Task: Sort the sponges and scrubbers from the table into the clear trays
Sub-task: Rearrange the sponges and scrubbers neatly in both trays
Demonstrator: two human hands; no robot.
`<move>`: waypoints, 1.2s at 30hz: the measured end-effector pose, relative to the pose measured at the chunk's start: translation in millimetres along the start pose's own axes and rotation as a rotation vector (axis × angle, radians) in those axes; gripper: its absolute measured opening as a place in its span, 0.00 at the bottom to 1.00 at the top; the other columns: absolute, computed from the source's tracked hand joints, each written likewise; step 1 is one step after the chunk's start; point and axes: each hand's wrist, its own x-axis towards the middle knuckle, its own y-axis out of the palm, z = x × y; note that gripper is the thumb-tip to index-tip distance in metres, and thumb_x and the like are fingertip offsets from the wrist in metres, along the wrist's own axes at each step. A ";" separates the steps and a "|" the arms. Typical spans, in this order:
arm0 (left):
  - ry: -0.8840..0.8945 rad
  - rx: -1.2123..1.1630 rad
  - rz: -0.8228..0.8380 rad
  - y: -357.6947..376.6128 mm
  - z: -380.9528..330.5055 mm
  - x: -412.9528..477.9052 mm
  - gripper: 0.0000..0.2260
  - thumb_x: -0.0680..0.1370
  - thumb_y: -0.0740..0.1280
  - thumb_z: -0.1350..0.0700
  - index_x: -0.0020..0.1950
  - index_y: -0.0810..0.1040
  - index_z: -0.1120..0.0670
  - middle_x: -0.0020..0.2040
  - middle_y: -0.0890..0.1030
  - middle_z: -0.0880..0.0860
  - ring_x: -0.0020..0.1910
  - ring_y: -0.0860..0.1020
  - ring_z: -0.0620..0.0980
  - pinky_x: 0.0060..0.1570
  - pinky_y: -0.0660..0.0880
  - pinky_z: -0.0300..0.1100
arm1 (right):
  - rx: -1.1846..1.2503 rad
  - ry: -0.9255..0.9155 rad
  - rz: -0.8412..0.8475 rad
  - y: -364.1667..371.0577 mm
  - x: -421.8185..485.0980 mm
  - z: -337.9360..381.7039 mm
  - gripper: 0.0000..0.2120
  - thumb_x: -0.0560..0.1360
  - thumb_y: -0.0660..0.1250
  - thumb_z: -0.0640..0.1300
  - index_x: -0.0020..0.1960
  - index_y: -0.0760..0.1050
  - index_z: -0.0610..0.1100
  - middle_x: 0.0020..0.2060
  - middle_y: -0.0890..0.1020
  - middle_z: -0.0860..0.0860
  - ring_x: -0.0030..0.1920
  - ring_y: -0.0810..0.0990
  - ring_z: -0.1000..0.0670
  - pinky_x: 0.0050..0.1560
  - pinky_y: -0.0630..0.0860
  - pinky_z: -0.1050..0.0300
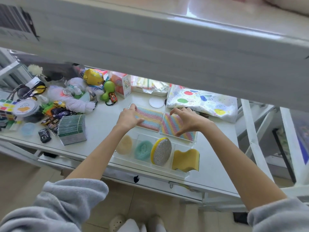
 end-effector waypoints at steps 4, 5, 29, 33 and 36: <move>0.029 -0.002 -0.021 0.8 2.3 -1.4 0.26 0.73 0.72 0.48 0.64 0.68 0.59 0.60 0.76 0.64 0.60 0.74 0.62 0.59 0.72 0.51 | 0.155 -0.015 -0.043 -0.6 0.0 -6.6 0.23 0.72 0.71 0.44 0.64 0.67 0.52 0.62 0.74 0.47 0.63 0.71 0.46 0.62 0.71 0.44; 0.034 -0.001 -0.022 0.3 2.7 -1.1 0.26 0.73 0.72 0.48 0.64 0.68 0.59 0.59 0.76 0.64 0.59 0.75 0.62 0.58 0.72 0.51 | 0.218 -0.011 -0.061 -3.2 -0.1 -6.3 0.18 0.74 0.67 0.42 0.62 0.69 0.52 0.60 0.75 0.47 0.61 0.73 0.47 0.61 0.73 0.45; 0.082 -0.302 0.168 -18.6 16.0 17.7 0.19 0.80 0.63 0.52 0.64 0.63 0.62 0.60 0.79 0.61 0.59 0.78 0.60 0.59 0.75 0.56 | 0.334 -0.016 -0.117 -2.2 72.0 92.6 0.17 0.76 0.58 0.37 0.63 0.68 0.49 0.58 0.73 0.44 0.58 0.73 0.44 0.58 0.72 0.48; 0.055 -0.505 0.267 -20.7 13.4 21.7 0.21 0.80 0.63 0.56 0.68 0.58 0.59 0.61 0.77 0.60 0.55 0.79 0.57 0.51 0.79 0.51 | 0.296 0.002 -0.024 -5.1 60.5 89.6 0.25 0.73 0.65 0.44 0.68 0.63 0.51 0.62 0.70 0.44 0.61 0.72 0.43 0.60 0.72 0.46; -0.017 -0.691 0.389 -24.5 9.7 20.1 0.23 0.80 0.63 0.57 0.71 0.56 0.55 0.57 0.76 0.59 0.41 0.80 0.51 0.36 0.78 0.39 | 0.288 0.015 0.050 -3.9 52.4 86.7 0.39 0.67 0.73 0.54 0.71 0.56 0.55 0.64 0.69 0.43 0.64 0.70 0.43 0.65 0.69 0.44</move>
